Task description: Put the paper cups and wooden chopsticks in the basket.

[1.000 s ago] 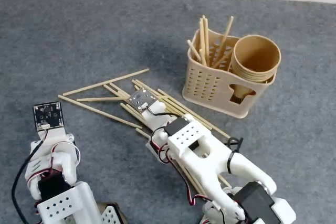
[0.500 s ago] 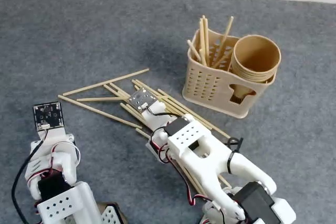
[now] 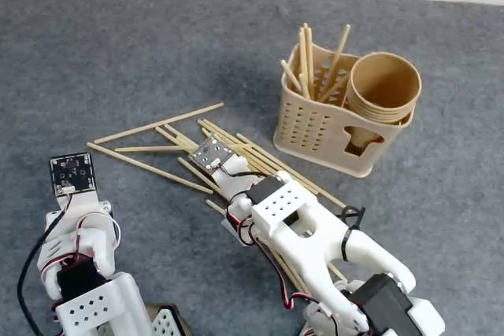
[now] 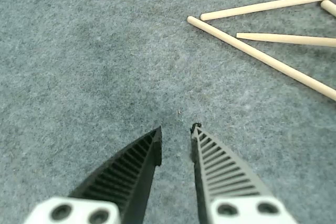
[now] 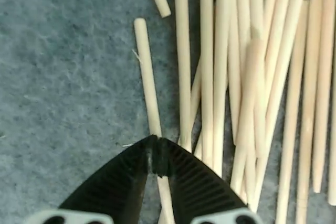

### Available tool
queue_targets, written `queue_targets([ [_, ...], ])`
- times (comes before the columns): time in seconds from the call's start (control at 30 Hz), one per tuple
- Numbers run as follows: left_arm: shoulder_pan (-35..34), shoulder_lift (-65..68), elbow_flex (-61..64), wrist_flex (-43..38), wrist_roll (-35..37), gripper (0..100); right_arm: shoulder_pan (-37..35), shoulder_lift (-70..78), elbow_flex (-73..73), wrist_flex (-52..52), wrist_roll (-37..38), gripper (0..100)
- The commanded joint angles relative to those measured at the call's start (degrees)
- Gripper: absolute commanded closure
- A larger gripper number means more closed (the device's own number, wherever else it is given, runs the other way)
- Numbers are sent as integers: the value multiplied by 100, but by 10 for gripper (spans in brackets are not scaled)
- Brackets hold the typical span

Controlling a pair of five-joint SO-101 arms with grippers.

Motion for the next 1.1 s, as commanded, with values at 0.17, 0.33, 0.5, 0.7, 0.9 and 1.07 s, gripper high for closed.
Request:
queue_targets([
  [0.17,92,-48,-57,-79,35,891,-136,-251,-57,40,53,899],
  [0.33,92,-48,-57,-79,35,891,-470,286,-48,40,53,878],
  [0.5,92,-48,-57,-79,35,891,-453,892,-84,40,70,880],
  [0.7,92,-48,-57,-79,35,891,-549,646,-84,66,88,988],
  [0.9,92,-48,-57,-79,35,891,-514,-444,-31,75,88,995],
  [1.07,92,-48,-57,-79,35,891,-514,-1508,259,347,79,995],
])
